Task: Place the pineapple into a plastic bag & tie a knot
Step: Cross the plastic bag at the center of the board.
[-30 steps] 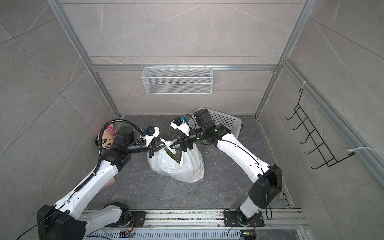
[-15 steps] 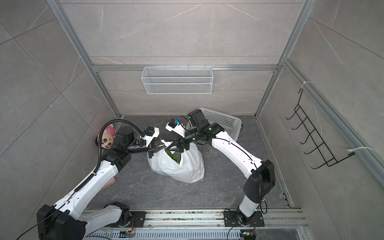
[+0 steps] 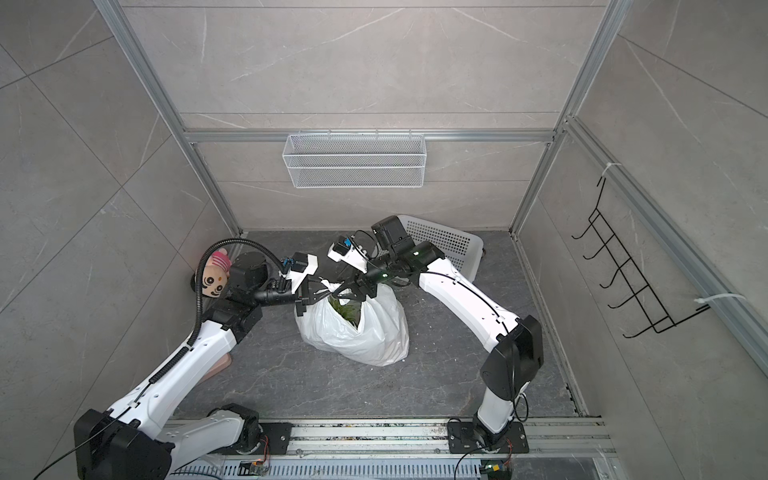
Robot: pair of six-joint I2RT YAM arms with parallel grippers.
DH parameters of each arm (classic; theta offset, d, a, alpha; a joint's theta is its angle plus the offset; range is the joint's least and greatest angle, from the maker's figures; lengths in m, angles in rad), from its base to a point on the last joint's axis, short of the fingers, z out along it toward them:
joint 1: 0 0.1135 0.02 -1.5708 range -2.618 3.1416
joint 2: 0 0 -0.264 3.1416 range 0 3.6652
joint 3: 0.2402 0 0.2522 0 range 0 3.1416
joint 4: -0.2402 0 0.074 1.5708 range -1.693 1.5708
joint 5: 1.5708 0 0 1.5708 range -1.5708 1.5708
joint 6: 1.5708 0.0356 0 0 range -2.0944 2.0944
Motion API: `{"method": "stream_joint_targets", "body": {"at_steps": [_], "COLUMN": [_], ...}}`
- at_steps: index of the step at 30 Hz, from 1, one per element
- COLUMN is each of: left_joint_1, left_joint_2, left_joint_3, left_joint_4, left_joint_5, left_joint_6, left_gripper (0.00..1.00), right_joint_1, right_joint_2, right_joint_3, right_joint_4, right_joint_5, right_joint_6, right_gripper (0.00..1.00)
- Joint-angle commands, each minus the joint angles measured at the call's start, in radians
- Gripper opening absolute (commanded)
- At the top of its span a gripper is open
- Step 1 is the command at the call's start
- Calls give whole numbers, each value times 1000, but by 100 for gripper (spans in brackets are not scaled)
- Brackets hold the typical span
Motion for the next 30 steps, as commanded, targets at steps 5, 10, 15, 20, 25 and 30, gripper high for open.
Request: {"method": "stream_joint_targets", "body": {"at_steps": [5, 10, 15, 20, 25, 30], "left_joint_1": [-5, -5, -6, -5, -5, -6], "left_joint_2": [-21, -28, -42, -47, -51, -55], "left_joint_3": [26, 24, 17, 18, 19, 23], "left_joint_4": [38, 39, 29, 4, -1, 3], "left_joint_5": [66, 52, 30, 33, 42, 47], "left_joint_6": [6, 11, 25, 41, 46, 45], "left_gripper": [0, 0, 0, 0, 0, 0], "right_joint_1": [-3, -3, 11, 14, 14, 16], "right_joint_2": [44, 46, 38, 21, -4, -55], "right_joint_3": [53, 52, 43, 17, -10, -58], "right_joint_4": [-87, -103, -96, -61, -11, 64], "right_joint_5": [53, 92, 149, 185, 259, 291], "right_joint_6": [-81, -110, -133, -149, -150, -151], "right_gripper": [42, 31, 34, 38, 32, 20]}}
